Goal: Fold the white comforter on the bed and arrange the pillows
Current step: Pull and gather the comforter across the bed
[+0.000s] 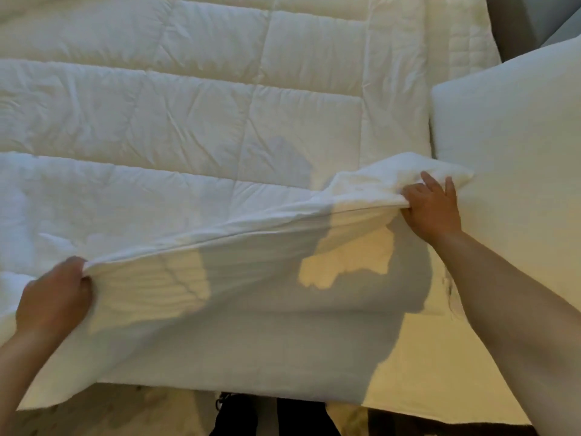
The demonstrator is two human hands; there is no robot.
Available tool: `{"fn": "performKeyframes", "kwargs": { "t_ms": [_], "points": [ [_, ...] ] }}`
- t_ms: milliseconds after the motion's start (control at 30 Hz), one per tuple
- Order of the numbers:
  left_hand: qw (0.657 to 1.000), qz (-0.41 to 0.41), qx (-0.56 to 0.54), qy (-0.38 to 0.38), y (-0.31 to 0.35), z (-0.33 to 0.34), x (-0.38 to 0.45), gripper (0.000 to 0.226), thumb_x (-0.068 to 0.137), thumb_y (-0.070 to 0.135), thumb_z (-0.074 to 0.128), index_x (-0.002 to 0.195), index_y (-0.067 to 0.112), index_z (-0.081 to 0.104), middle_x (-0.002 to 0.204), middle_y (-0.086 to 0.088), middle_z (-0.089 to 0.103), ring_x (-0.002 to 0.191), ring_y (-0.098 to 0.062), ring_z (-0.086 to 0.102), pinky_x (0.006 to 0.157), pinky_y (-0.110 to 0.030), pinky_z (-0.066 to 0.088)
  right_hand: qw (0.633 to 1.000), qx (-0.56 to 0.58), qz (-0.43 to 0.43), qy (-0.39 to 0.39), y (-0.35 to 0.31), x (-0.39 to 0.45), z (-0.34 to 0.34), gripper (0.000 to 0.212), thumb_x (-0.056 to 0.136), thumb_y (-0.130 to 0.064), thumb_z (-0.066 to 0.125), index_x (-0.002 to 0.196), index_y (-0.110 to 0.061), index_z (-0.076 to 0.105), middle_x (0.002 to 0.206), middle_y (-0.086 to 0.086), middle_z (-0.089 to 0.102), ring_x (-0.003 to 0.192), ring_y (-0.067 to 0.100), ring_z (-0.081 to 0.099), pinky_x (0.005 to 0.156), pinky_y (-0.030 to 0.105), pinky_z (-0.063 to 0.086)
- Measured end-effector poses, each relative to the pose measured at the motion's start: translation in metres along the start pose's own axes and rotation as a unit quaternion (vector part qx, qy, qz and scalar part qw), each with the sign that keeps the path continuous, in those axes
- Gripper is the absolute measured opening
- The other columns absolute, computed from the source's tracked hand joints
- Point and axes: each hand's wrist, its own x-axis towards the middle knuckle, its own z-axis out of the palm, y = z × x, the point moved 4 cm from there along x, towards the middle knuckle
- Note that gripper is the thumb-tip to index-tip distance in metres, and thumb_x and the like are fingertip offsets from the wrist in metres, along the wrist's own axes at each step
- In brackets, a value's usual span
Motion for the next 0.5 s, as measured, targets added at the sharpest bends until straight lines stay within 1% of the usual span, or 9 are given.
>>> {"fn": "performKeyframes", "kwargs": {
  "t_ms": [33,67,100,133,200,267,333,400,500],
  "points": [
    [1.0,-0.009,-0.009,0.026,-0.009,-0.009,0.028,0.031,0.075,0.037,0.038,0.076,0.015,0.061,0.058,-0.005,0.059,0.051,-0.026,0.062,0.055,-0.04,0.055,0.999,0.038,-0.01,0.03,-0.002,0.008,-0.018,0.035,0.089,-0.028,0.045,0.109,-0.007,0.065,0.109,0.019,0.067,0.117,0.039,0.056,0.105,0.058,0.029],
    [0.998,-0.014,-0.025,0.055,-0.011,-0.021,0.052,0.034,0.074,0.039,0.037,0.072,0.015,0.061,0.054,-0.006,0.058,0.049,-0.025,0.061,0.057,-0.043,0.056,0.995,0.078,-0.015,0.055,-0.004,0.013,-0.038,0.039,0.088,-0.032,0.039,0.103,-0.005,0.063,0.095,0.021,0.068,0.096,0.041,0.064,0.093,0.054,0.042],
    [0.996,-0.015,-0.044,0.079,-0.001,-0.038,0.069,0.032,0.073,0.038,0.039,0.068,0.015,0.06,0.052,-0.007,0.058,0.05,-0.026,0.061,0.059,-0.047,0.057,0.991,0.105,-0.016,0.076,-0.003,0.017,-0.057,0.041,0.086,-0.035,0.037,0.101,-0.004,0.061,0.086,0.022,0.067,0.08,0.042,0.065,0.077,0.048,0.047],
    [0.993,-0.017,-0.054,0.104,0.018,-0.059,0.081,0.028,0.074,0.036,0.042,0.066,0.015,0.059,0.054,-0.008,0.058,0.052,-0.028,0.062,0.063,-0.051,0.056,0.988,0.11,-0.016,0.106,0.0,0.019,-0.076,0.042,0.085,-0.036,0.038,0.101,-0.004,0.058,0.08,0.024,0.066,0.07,0.044,0.064,0.065,0.044,0.047],
    [0.985,-0.034,-0.047,0.16,0.054,-0.098,0.106,0.023,0.081,0.033,0.044,0.074,0.015,0.057,0.067,-0.014,0.062,0.065,-0.037,0.064,0.074,-0.052,0.051,0.982,0.091,-0.018,0.162,0.008,0.021,-0.114,0.044,0.084,-0.04,0.038,0.102,-0.003,0.054,0.07,0.027,0.062,0.059,0.046,0.061,0.056,0.042,0.045],
    [0.974,-0.069,-0.029,0.212,0.086,-0.127,0.134,0.02,0.088,0.027,0.047,0.086,0.011,0.058,0.088,-0.023,0.064,0.086,-0.046,0.063,0.081,-0.052,0.042,0.983,0.064,-0.014,0.171,0.015,0.025,-0.144,0.041,0.084,-0.041,0.037,0.104,-0.007,0.051,0.065,0.026,0.06,0.055,0.044,0.06,0.056,0.043,0.045],
    [0.968,-0.074,-0.021,0.24,0.122,-0.15,0.16,0.021,0.09,0.019,0.047,0.099,0.004,0.059,0.103,-0.028,0.063,0.1,-0.048,0.06,0.087,-0.054,0.039,0.987,0.023,-0.002,0.16,0.025,0.039,-0.161,0.034,0.09,-0.04,0.038,0.106,-0.012,0.05,0.068,0.024,0.06,0.057,0.042,0.059,0.058,0.044,0.048],
    [0.965,-0.063,-0.027,0.255,0.152,-0.169,0.192,0.024,0.09,0.015,0.046,0.107,0.002,0.058,0.11,-0.029,0.062,0.107,-0.048,0.058,0.092,-0.054,0.038,0.988,-0.013,0.016,0.151,0.034,0.059,-0.168,0.03,0.099,-0.034,0.04,0.111,-0.01,0.054,0.076,0.024,0.063,0.062,0.042,0.06,0.061,0.044,0.049],
    [0.958,-0.039,-0.024,0.283,0.195,-0.188,0.243,0.029,0.094,0.019,0.043,0.112,0.002,0.058,0.116,-0.028,0.061,0.111,-0.047,0.056,0.096,-0.055,0.035,0.983,-0.065,0.051,0.162,0.042,0.096,-0.157,0.029,0.101,-0.03,0.041,0.112,-0.008,0.057,0.091,0.024,0.067,0.071,0.045,0.062,0.068,0.049,0.053]
  ]
}}
